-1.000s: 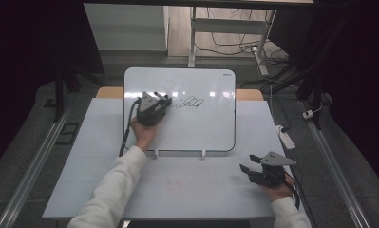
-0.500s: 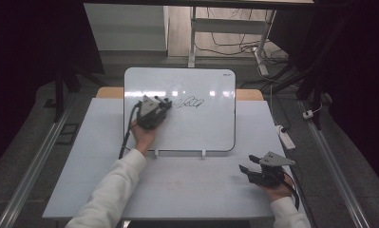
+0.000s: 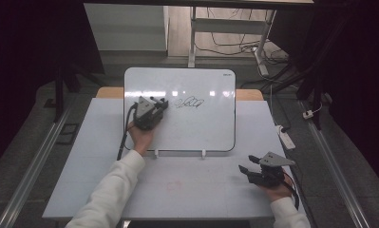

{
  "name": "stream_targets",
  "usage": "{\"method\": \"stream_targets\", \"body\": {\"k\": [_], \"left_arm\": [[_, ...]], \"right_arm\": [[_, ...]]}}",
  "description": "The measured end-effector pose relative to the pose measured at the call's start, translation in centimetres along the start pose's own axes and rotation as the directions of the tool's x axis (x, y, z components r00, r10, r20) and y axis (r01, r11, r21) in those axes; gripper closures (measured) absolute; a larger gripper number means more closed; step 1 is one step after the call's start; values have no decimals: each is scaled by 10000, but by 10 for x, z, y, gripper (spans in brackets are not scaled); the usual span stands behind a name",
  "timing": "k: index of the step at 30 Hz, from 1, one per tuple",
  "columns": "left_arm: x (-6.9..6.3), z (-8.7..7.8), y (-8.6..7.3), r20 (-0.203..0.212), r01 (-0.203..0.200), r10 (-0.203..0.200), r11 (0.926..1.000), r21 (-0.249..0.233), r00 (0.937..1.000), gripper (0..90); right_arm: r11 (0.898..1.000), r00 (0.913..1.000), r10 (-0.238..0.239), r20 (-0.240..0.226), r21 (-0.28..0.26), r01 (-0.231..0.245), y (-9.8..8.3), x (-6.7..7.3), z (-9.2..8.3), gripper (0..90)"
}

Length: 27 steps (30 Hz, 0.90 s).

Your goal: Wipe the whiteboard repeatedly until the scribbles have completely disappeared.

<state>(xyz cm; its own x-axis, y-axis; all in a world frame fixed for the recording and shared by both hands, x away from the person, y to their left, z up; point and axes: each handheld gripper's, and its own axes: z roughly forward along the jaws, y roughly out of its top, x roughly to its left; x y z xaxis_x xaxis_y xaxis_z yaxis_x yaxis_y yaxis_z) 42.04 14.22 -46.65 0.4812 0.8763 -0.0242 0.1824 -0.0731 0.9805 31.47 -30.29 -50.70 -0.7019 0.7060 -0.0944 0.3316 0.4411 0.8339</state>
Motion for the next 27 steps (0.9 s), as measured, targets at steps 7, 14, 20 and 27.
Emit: {"method": "stream_targets", "body": {"k": [7,14,20,27], "left_arm": [[-28,15,-3,576,-337,337,9994,-1,9978,787],[-22,12,-1,56,-409,409,9991,-111,9991,787],[-7,8,1,-102,113,-117,9995,-306,9999,787],[-34,24,5,315,-558,566,9981,-257,9979,788]], "right_arm": [[10000,10000,-52,-19,-45,52,1,1,0,413],[10000,10000,-1,-24,-56,1,1,0,-1,411],[10000,10000,-40,-46,-68,40,1,1,0,411],[10000,10000,-40,-38,-52,39,1,1,0,410]]}}
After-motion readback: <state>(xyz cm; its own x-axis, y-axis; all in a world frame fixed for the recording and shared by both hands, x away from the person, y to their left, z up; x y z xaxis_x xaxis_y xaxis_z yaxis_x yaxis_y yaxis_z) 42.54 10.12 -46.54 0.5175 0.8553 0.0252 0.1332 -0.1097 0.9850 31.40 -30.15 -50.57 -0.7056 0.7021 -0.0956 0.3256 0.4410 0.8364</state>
